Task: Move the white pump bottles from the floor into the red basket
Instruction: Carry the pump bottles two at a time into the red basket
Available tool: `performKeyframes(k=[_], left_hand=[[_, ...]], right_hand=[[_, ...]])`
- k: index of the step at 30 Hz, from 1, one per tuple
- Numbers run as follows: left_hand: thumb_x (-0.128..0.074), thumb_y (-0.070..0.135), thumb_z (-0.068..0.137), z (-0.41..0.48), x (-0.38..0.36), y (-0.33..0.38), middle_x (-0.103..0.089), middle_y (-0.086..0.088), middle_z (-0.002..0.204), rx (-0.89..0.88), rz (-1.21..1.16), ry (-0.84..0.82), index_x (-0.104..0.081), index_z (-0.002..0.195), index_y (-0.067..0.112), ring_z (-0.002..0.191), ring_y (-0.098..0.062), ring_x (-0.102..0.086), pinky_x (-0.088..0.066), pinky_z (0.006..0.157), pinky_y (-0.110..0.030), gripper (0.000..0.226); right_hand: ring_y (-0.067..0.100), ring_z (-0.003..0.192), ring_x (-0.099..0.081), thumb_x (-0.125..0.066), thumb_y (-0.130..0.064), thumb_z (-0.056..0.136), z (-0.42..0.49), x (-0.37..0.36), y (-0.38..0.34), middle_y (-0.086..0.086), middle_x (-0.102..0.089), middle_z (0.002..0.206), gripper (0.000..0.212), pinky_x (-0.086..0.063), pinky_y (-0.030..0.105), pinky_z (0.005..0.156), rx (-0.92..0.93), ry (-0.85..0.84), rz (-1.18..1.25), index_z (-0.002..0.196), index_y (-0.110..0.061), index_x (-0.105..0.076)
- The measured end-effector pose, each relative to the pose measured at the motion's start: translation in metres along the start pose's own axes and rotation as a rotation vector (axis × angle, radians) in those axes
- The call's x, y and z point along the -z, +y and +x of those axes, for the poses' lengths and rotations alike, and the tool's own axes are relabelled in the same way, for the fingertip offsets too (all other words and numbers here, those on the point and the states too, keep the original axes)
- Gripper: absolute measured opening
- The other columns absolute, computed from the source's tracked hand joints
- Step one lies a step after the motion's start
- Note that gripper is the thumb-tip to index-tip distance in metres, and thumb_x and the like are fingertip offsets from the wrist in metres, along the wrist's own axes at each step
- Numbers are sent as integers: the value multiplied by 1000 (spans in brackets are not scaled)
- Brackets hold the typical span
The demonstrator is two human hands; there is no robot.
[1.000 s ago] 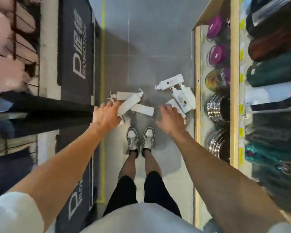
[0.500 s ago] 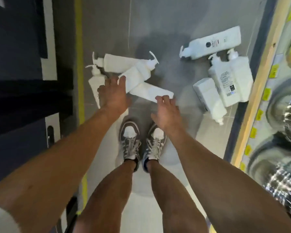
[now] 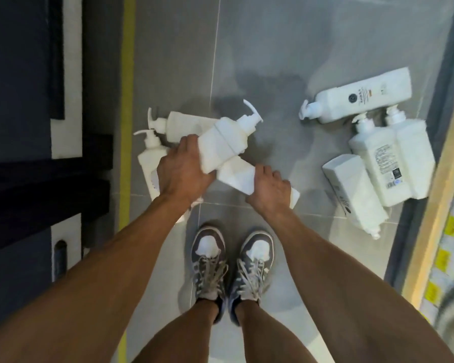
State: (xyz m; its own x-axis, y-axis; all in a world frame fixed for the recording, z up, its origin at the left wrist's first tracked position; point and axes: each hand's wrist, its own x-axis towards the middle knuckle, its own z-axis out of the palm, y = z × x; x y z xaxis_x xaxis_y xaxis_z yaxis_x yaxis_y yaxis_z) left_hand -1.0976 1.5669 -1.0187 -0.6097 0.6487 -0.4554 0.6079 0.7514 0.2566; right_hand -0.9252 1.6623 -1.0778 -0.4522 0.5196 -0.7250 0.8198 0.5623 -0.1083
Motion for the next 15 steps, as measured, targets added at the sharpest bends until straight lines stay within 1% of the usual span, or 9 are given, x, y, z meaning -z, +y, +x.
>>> performKeyframes(k=[3,6,8,10,13,15], left_hand=[[-79,50,73,-31,60,12,-60,-15,119,19,-4,-13,-49,126,9,101,-40,-60,-47,73,-44,74],[-77,49,75,-74,133,30,-57,-16,124,19,48,-43,-46,131,8,105,-41,-58,-46,79,-46,76],[-77,47,76,-106,187,46,-57,-16,125,34,68,-52,-43,134,9,105,-41,-59,-47,78,-45,77],[-79,42,76,-140,243,62,-58,-14,123,69,81,-69,-40,135,12,105,-40,-60,-47,77,-45,77],[-84,30,68,-194,324,82,-57,-7,121,39,36,-28,-42,133,14,101,-37,-62,-48,74,-43,79],[-84,29,64,-232,369,95,-58,-5,120,8,33,-3,-44,132,14,98,-35,-63,-51,73,-44,81]], right_hand=[[35,117,-56,-82,-38,76,-54,41,9,11,-57,129,71,-47,45,89,-88,-11,83,131,-12,-45],[35,117,-57,-82,-38,77,-123,96,14,11,-57,128,70,-48,45,88,-164,4,160,130,-12,-45],[35,120,-56,-84,-39,76,-175,141,13,12,-57,130,74,-48,45,91,-227,15,228,132,-11,-44],[36,126,-54,-86,-39,75,-228,188,11,12,-54,137,82,-47,46,96,-301,27,305,138,-11,-42],[36,122,-58,-87,-42,71,-307,261,2,11,-57,136,85,-48,44,91,-382,81,413,137,-14,-41],[36,120,-60,-86,-44,70,-358,304,-7,10,-58,135,85,-50,44,91,-419,89,470,136,-16,-40]])
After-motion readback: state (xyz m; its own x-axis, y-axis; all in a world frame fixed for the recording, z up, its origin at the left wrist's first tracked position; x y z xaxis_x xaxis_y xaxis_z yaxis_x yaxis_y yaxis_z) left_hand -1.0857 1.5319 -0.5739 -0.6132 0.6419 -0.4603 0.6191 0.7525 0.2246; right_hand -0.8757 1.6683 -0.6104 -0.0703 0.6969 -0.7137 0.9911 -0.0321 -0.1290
